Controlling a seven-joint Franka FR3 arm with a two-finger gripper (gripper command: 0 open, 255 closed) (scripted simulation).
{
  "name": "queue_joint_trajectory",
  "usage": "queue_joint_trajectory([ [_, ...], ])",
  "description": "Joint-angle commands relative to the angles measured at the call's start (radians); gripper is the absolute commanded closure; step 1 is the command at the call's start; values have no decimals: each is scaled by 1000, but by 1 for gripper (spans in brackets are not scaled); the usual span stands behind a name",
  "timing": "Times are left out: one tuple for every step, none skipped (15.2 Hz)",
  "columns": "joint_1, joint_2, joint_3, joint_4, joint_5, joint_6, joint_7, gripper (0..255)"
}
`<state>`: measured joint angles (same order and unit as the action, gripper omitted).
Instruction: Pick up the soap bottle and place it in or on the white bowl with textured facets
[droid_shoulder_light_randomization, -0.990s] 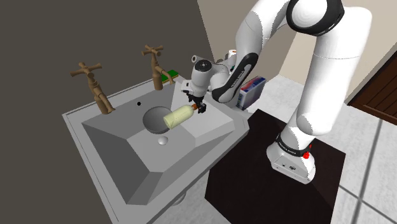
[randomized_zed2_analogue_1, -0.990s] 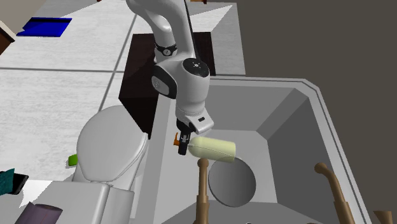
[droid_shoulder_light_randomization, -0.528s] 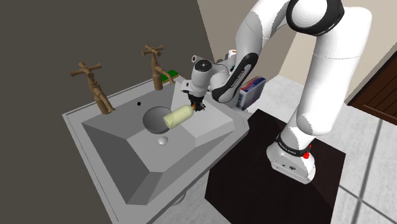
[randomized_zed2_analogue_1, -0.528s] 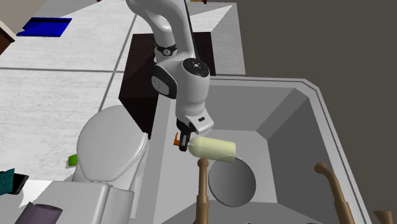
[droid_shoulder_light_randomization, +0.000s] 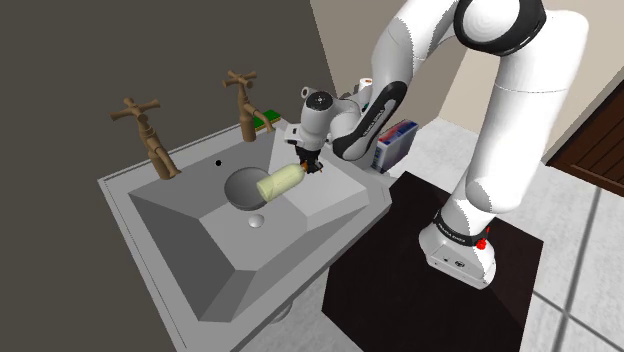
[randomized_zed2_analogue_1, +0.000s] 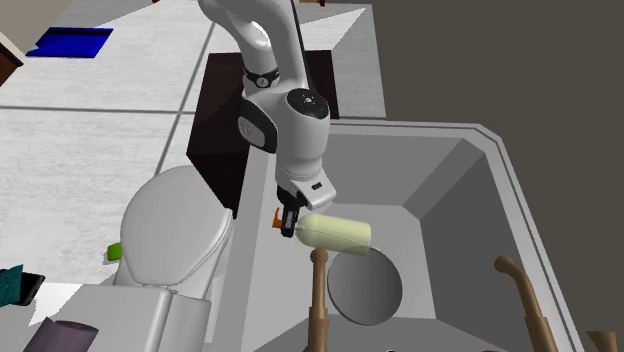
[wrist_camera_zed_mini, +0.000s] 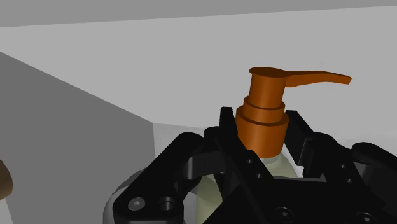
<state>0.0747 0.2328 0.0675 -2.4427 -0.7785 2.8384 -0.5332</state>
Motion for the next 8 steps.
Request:
queue_joint_trajectory([
  [-9, -26, 15, -8, 34, -15, -31, 255],
  [-14, -41, 23, -12, 54, -25, -49, 255],
  [-19, -55, 31, -15, 74, -34, -68, 255],
  [-23, -69, 38, -18, 94, -44, -85, 255],
  [-26, -83, 45, -20, 114, -53, -103, 255],
  [-29, -96, 51, -23, 133, -63, -121, 255],
  [-32, -110, 57, -25, 153, -73, -138, 255],
  [-34, -123, 62, -26, 172, -83, -154, 255],
])
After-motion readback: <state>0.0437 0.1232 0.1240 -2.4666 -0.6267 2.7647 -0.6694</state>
